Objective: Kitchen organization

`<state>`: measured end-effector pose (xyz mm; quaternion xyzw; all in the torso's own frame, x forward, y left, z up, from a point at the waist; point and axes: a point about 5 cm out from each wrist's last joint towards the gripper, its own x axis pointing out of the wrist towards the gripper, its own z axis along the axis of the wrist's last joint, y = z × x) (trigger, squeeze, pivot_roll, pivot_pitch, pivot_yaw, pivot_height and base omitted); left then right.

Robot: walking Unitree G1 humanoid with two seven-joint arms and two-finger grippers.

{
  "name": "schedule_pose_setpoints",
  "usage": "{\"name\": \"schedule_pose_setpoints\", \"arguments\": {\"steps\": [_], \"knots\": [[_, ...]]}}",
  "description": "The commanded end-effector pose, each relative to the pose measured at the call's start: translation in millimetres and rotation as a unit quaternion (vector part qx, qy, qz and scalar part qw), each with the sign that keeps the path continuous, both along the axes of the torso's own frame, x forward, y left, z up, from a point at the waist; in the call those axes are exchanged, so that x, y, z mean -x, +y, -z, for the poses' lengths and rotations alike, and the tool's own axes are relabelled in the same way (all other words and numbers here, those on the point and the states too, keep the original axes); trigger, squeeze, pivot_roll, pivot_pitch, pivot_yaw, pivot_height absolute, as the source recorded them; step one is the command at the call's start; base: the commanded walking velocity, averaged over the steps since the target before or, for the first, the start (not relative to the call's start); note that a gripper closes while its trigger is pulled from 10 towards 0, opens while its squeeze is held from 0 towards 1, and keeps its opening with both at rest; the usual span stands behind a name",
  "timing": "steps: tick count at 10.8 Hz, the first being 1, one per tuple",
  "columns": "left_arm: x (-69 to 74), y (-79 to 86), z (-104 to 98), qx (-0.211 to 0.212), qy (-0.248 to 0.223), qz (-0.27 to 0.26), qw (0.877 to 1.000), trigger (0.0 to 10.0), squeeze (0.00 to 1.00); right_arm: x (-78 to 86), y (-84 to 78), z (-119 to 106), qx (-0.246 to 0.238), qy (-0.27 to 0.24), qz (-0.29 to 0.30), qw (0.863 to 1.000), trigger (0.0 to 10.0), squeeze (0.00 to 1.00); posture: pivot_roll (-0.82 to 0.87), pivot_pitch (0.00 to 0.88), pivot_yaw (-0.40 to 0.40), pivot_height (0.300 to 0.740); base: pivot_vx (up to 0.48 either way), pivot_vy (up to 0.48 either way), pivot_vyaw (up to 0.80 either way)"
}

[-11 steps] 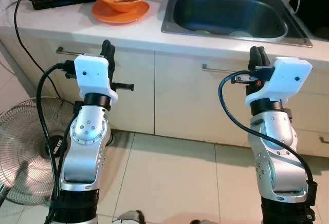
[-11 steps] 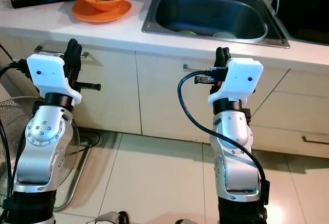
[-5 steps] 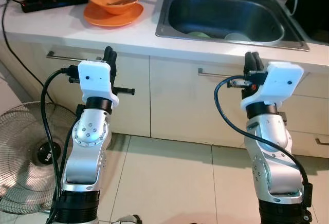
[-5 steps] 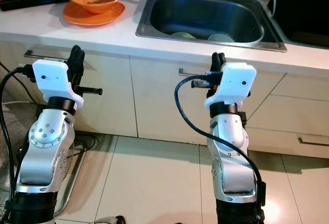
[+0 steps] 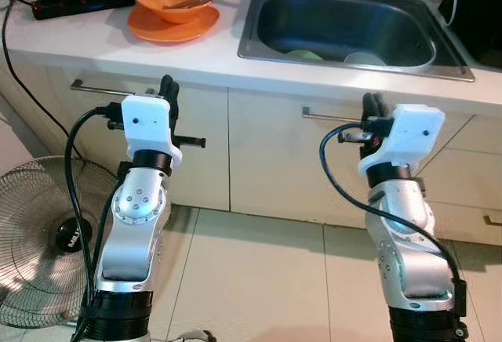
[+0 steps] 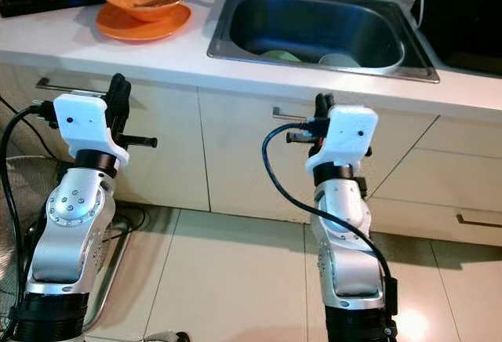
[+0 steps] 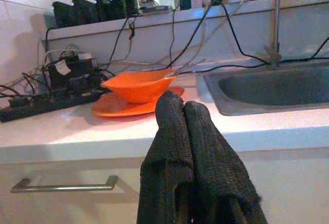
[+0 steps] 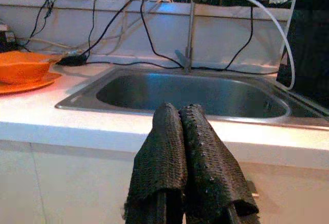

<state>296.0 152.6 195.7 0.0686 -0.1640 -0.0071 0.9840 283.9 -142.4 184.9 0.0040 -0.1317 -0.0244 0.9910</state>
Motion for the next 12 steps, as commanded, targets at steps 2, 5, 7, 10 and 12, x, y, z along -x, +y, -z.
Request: {"name": "schedule_pose_setpoints", "arguments": {"steps": [2, 5, 7, 10, 12], "knots": [[0.3, 0.2, 7.3, -0.005, 0.012, 0.003, 1.0, 10.0, 0.0, 0.2, -0.7, 3.0, 0.01, 0.002, 0.006, 1.0, 10.0, 0.0, 0.07, 0.097, -0.022, 0.74, 0.292, 0.0, 0.0], [-0.2, -1.1, 7.0, -0.003, 0.01, 0.004, 1.0, 10.0, 0.0, -1.1, -0.6, 0.4, 0.009, -0.006, 0.004, 1.0, 10.0, 0.0, 0.07, 0.097, -0.025, 0.74, 0.305, 0.0, 0.0], [-0.3, -0.8, 7.4, -0.003, 0.01, 0.005, 1.0, 10.0, 0.0, -0.9, 0.4, -0.6, 0.005, -0.012, 0.002, 1.0, 10.0, 0.0, 0.07, 0.097, -0.025, 0.74, 0.39, 0.0, 0.0], [-0.9, -0.1, 7.2, -0.003, 0.009, 0.005, 1.0, 10.0, 0.0, -1.3, 0.6, -0.8, 0.004, -0.014, 0.002, 1.0, 10.0, 0.0, 0.07, 0.095, -0.025, 0.74, 0.434, 0.0, 0.0], [-0.7, 0.0, 7.1, -0.003, 0.008, 0.005, 1.0, 10.0, 0.0, -1.4, 1.1, -1.1, 0.004, -0.016, 0.0, 1.0, 10.0, 0.0, 0.07, 0.093, -0.025, 0.74, 0.474, 0.0, 0.0]]}}
